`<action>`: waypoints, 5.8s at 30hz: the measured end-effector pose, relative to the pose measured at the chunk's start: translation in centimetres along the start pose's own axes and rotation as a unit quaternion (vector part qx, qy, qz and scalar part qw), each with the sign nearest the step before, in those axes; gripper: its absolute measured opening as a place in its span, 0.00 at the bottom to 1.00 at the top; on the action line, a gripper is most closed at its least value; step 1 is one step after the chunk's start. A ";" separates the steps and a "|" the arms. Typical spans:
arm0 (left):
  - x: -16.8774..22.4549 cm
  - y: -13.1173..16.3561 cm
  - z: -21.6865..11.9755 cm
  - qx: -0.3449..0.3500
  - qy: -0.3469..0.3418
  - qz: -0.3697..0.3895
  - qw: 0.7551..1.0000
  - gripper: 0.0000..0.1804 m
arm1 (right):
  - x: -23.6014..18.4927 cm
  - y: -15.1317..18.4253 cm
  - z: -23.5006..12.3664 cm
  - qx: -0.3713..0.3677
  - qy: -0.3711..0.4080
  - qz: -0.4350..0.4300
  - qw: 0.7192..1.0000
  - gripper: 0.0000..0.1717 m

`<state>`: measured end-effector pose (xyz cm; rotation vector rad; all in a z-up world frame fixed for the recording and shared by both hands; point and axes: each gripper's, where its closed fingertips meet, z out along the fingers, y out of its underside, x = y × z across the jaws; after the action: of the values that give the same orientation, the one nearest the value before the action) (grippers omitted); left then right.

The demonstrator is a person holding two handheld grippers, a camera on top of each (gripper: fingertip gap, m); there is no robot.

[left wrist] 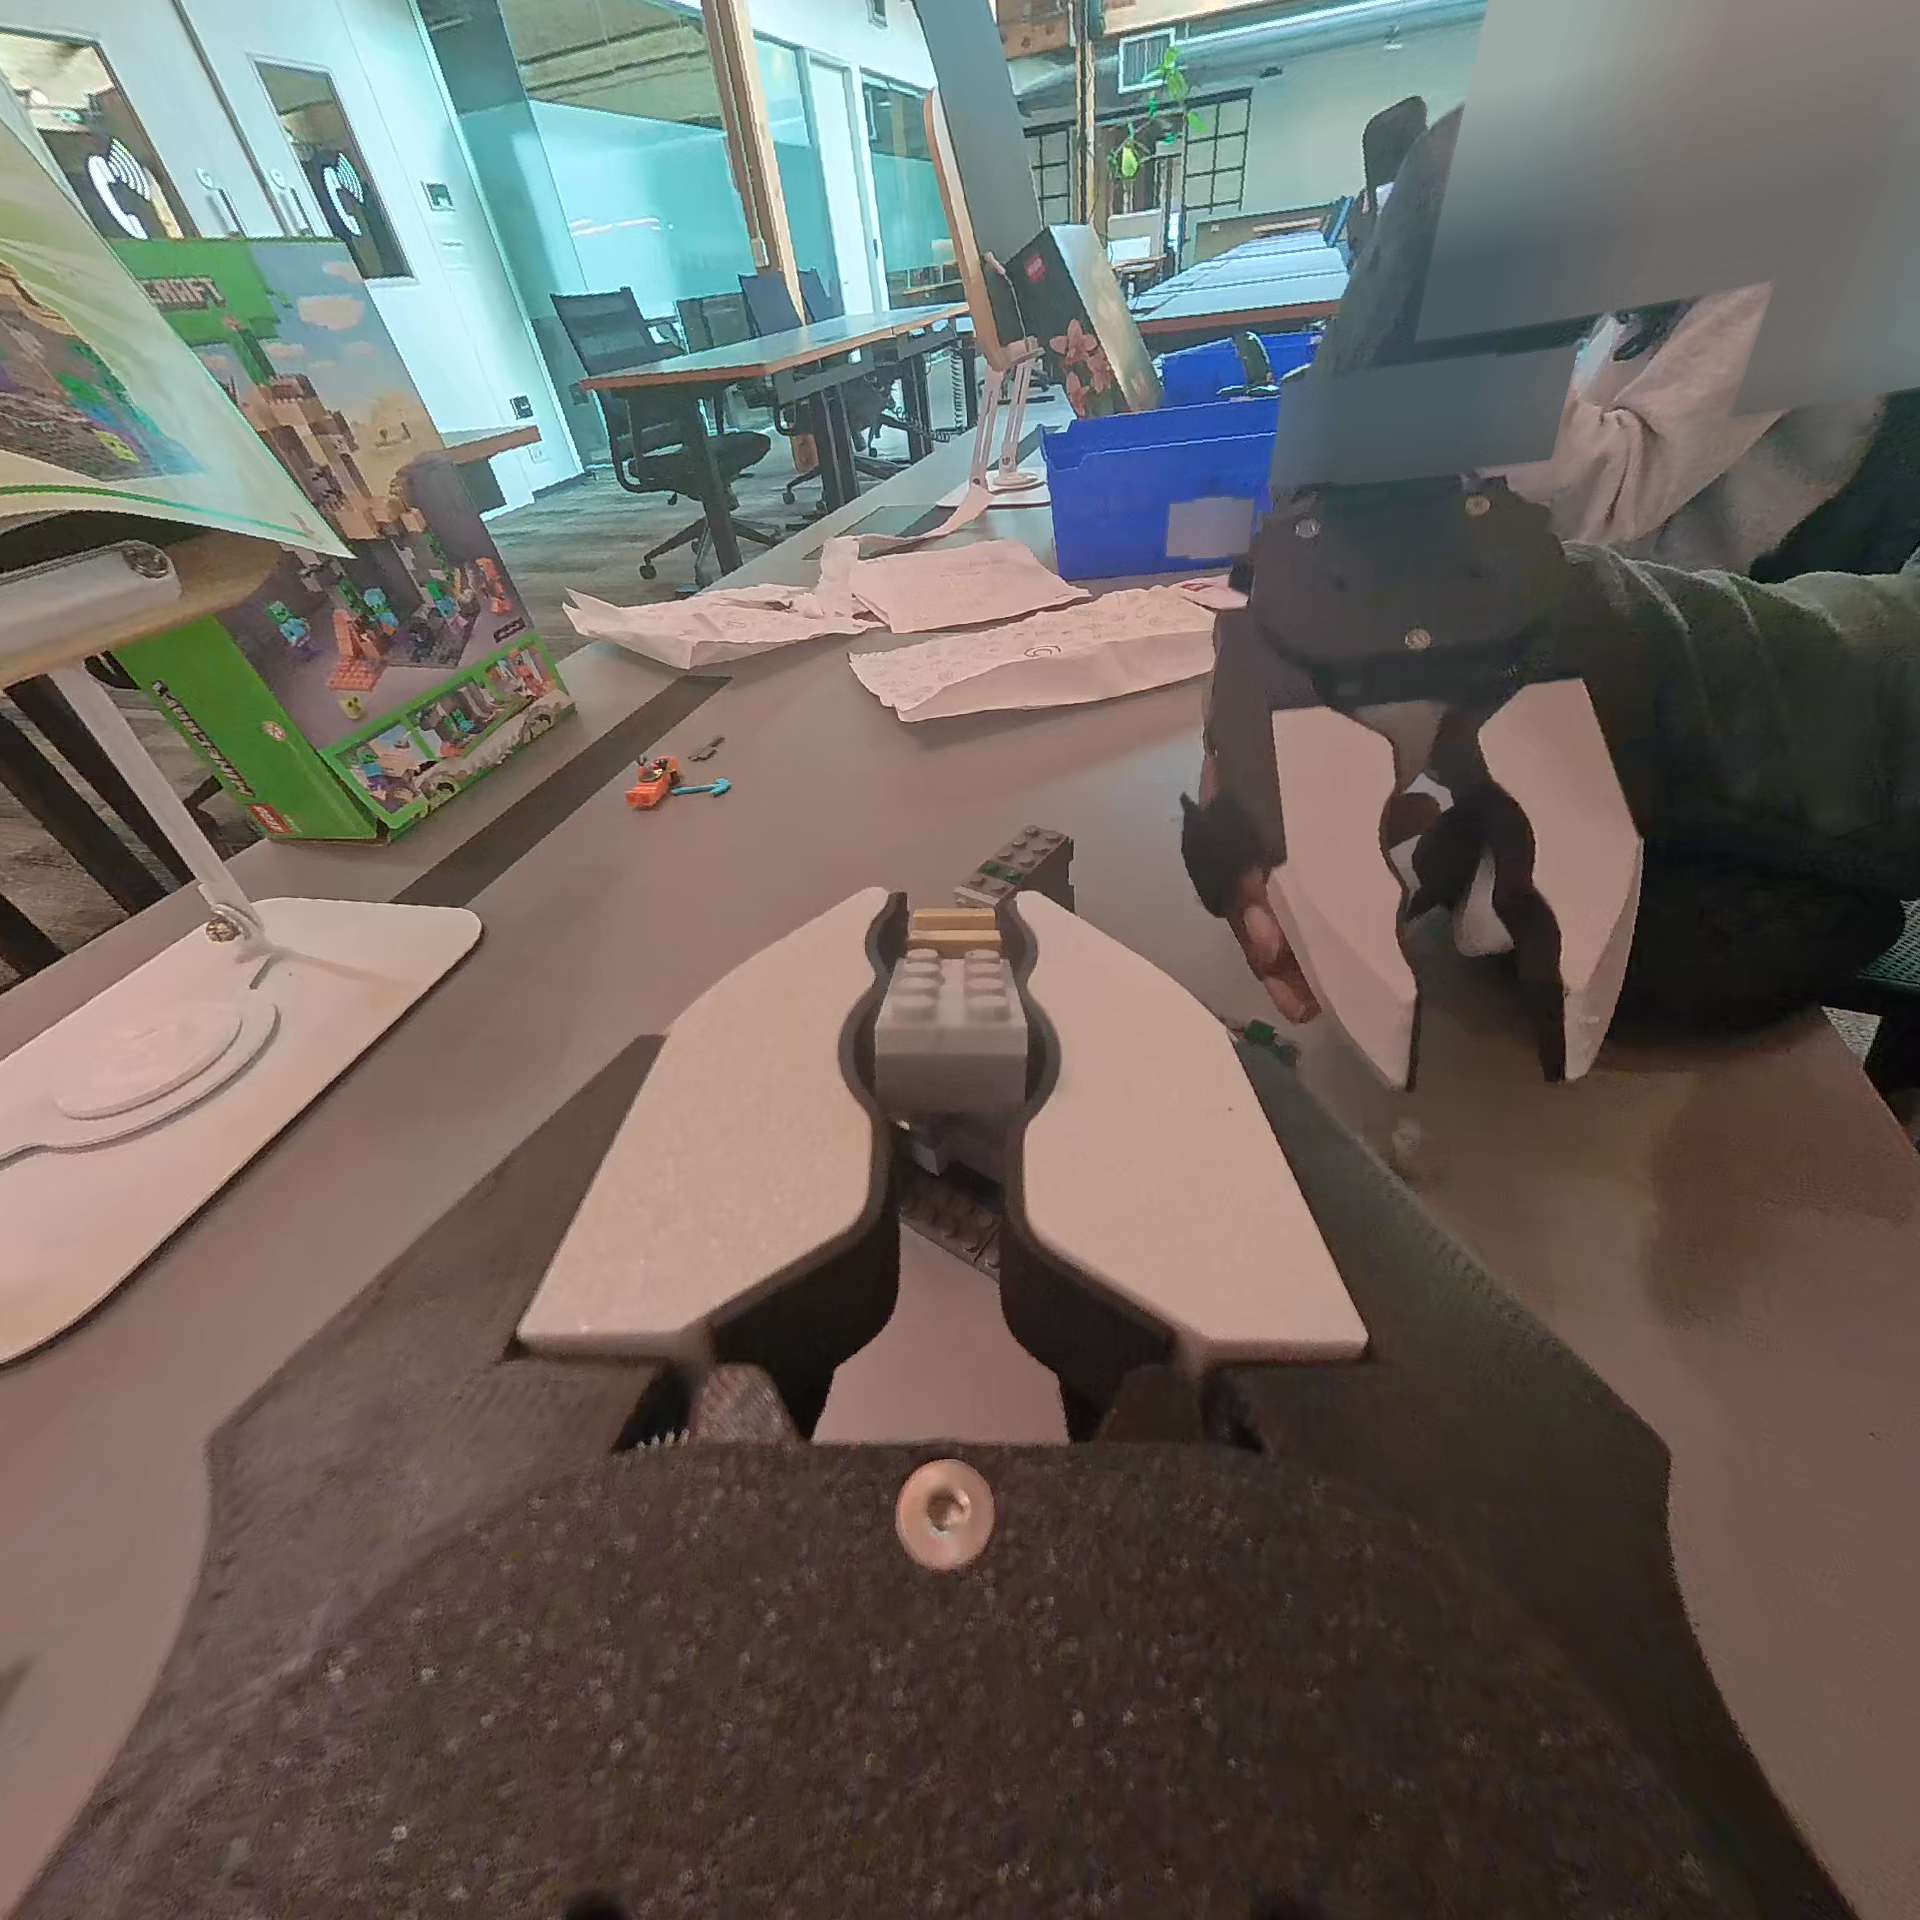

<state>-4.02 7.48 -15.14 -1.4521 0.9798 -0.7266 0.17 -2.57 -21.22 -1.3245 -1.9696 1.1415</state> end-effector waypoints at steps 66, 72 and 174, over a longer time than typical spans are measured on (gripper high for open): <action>3.9 0.5 1.0 0.006 0.094 0.023 0.995 0.10 | 7.6 -2.9 -2.7 0.070 0.168 -0.042 0.982 0.10; 5.8 1.0 0.8 -0.025 0.137 0.056 0.989 0.10 | 5.6 -2.4 -2.3 0.084 0.085 -0.019 0.993 0.09; 4.5 1.4 1.9 -0.007 0.108 0.005 0.994 0.16 | 6.7 1.1 -3.5 0.041 0.118 0.002 0.992 0.10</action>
<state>-0.58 4.40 -17.25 -1.3997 1.1585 -0.8834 0.79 5.00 -20.63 -1.3538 -1.7320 1.0058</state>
